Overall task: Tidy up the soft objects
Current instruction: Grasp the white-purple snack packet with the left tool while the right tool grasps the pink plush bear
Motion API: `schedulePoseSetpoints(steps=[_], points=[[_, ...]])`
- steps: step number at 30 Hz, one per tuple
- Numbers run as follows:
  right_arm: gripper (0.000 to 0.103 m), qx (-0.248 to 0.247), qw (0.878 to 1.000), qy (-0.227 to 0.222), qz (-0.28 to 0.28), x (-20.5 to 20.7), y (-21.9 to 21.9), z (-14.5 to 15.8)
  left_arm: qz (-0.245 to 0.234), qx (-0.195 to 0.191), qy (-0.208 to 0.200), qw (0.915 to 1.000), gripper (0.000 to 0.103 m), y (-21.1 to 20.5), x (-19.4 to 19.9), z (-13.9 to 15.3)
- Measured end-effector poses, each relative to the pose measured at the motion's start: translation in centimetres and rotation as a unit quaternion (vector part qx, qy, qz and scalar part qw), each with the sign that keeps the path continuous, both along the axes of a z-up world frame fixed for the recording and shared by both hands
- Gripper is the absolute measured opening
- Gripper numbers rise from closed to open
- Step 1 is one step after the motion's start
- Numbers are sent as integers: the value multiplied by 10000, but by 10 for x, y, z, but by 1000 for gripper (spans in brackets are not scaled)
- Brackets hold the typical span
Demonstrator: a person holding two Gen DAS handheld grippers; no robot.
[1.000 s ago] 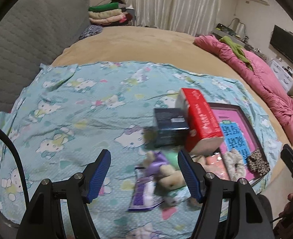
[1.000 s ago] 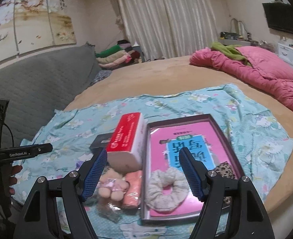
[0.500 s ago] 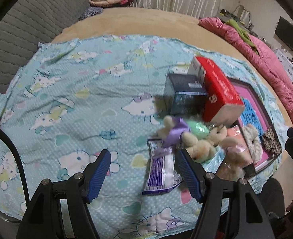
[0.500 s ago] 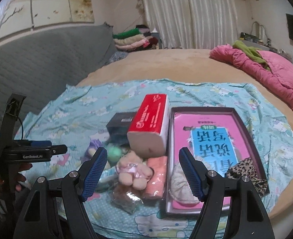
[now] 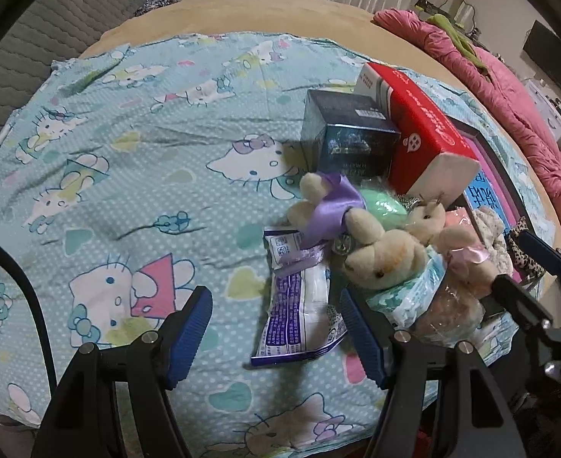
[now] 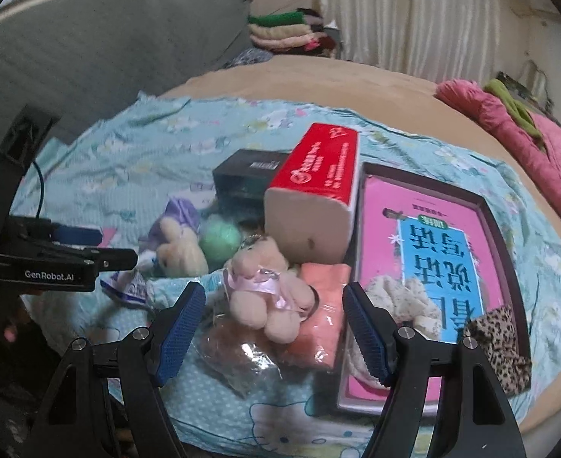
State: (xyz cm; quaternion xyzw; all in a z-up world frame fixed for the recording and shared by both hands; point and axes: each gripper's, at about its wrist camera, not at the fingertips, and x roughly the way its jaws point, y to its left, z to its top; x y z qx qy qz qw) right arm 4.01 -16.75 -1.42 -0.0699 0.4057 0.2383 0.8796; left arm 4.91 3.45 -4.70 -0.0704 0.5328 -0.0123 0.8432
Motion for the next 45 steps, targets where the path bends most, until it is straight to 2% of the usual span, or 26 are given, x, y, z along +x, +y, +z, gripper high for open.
schedulePoseSetpoints(steps=[6,11,14,15,17,20,24,26,28,37,45], points=[[76,-369,9993,76,66,12,10,-18,-20,-76,68,9999,69,2,2,-8],[75,-444,9988,181,42,25,12,-29,-70,-123,130,9998,69,0,5,-13],[64,-353,9990,281,53,31,11,-34,-62,-134,166,9998,69,0,7,-16],[63,-339,9990,282,68,31,12,-35,-65,-141,166,9997,69,0,8,-17],[54,-353,9989,279,146,32,15,-37,-62,-142,185,9997,69,-1,9,-20],[47,-403,9987,219,215,32,19,-38,-66,-141,206,9997,69,-3,12,-24],[40,-233,9993,249,140,32,15,-36,-66,-220,229,9995,68,-4,14,-29],[37,-71,9996,264,79,32,9,-33,-71,-381,263,9989,60,-4,15,-33],[37,78,9995,305,19,32,4,-30,-149,-593,315,9976,47,-5,17,-36],[34,675,9972,280,-170,22,-18,-13,-39,-702,280,9971,39,4,9,-29],[33,978,9949,149,-208,13,-29,1,120,-578,21,9983,39,15,-7,3]])
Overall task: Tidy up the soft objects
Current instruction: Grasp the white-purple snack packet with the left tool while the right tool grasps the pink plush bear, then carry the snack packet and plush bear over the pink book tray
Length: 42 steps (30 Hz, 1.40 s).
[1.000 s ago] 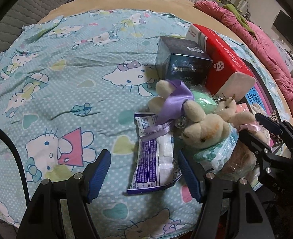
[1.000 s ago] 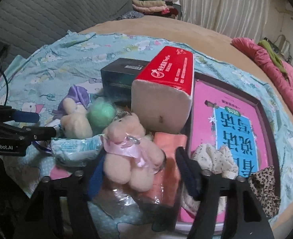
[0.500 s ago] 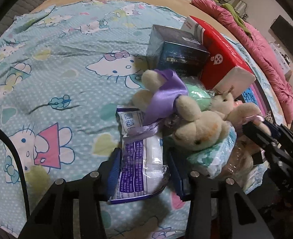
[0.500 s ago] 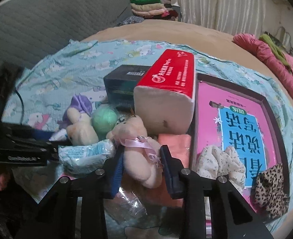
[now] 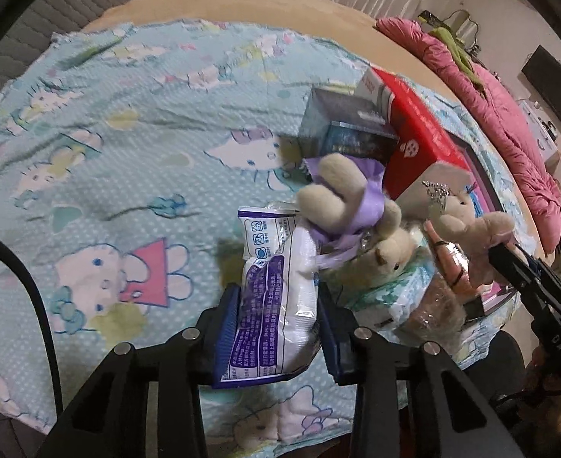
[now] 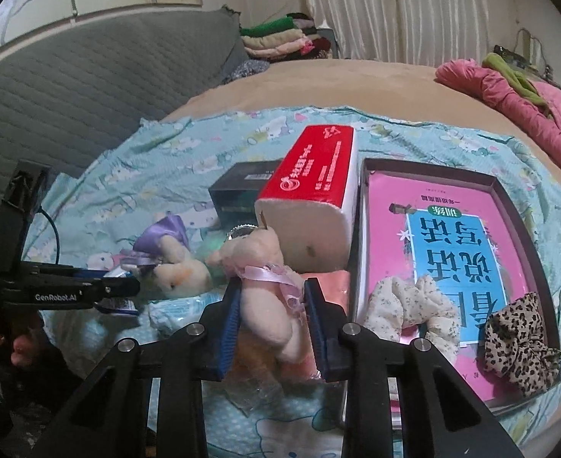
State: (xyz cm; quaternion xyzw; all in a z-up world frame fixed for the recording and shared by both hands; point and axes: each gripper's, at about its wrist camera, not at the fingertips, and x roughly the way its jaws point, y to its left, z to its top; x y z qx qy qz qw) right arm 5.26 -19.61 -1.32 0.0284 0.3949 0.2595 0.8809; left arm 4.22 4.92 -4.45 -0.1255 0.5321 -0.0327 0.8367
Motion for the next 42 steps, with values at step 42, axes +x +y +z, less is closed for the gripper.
schedulePoseSetpoints(steps=[42], points=[[33,1127,9859,-759,-976,-17,-91,54,-679,517,-1060,9907,39,-103,-10,109]])
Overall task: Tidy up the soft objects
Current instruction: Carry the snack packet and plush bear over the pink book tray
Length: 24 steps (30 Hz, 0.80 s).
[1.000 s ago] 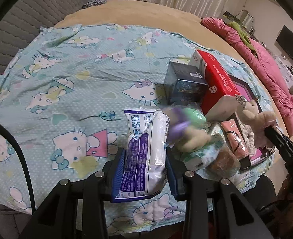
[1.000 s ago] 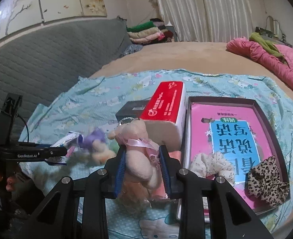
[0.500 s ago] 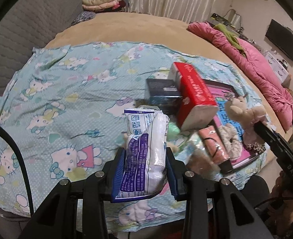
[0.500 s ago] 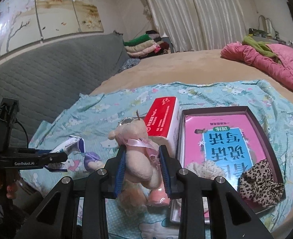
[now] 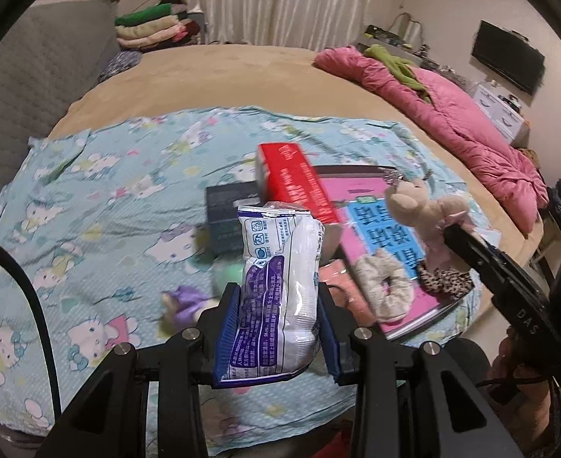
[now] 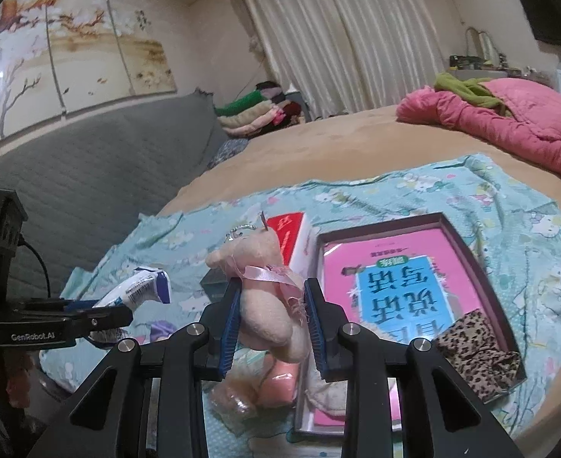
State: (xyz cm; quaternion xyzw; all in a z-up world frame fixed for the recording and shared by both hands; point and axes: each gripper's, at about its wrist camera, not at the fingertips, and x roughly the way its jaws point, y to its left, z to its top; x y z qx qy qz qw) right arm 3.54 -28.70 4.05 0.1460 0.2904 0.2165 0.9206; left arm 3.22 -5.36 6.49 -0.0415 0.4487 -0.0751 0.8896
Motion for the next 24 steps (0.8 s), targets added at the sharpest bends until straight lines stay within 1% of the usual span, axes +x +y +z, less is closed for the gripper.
schedulePoseSetpoints(steps=[10,16,20,24], points=[[33,140,9987,-102,-480,-3,-37,6,-447,50,-204,9988,39,-47,10,19],[33,231,9964,-117,-809,-5,-62,6,-662,44,-297,9974,39,-73,15,24],[33,286,9946,-88,-989,-7,-75,4,-756,26,-314,9966,39,-88,20,23],[33,280,9935,-48,-1101,-7,-83,1,-827,13,-250,9963,39,-102,28,15]])
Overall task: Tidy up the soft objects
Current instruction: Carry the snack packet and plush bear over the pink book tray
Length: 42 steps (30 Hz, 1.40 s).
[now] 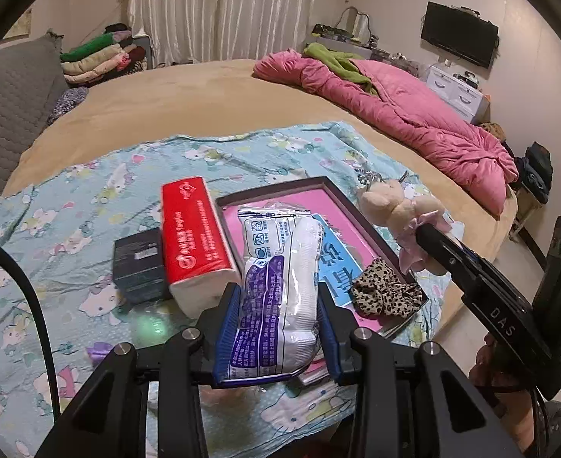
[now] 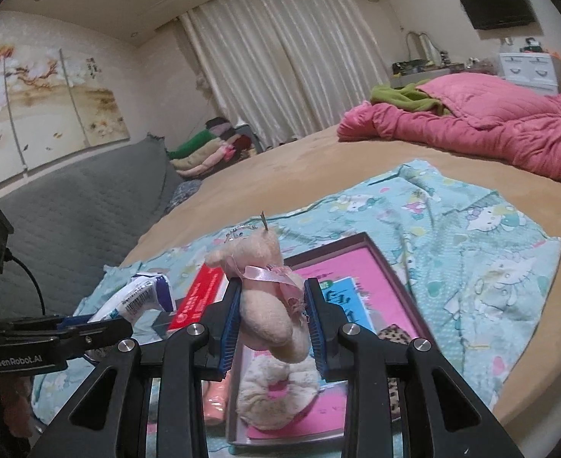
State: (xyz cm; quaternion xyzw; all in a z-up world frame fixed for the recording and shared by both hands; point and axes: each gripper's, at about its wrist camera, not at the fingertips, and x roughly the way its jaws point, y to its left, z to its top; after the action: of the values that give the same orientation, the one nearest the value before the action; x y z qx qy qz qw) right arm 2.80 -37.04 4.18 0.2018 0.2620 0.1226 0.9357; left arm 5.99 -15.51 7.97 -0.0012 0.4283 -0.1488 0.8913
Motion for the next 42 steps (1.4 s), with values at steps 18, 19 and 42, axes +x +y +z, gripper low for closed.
schedulePoseSetpoints(steps=[18,19,42], points=[[33,-161,9951,858,-460,19,-17,-46,-234,170,594,9978,39,-40,29,-71],[33,-167,9949,883,-457,20,-16,-48,-243,184,622,9976,39,-43,30,-74],[34,-513,9863,1492,-476,37,-14,-83,-550,203,1194,9911,39,-64,39,-127]])
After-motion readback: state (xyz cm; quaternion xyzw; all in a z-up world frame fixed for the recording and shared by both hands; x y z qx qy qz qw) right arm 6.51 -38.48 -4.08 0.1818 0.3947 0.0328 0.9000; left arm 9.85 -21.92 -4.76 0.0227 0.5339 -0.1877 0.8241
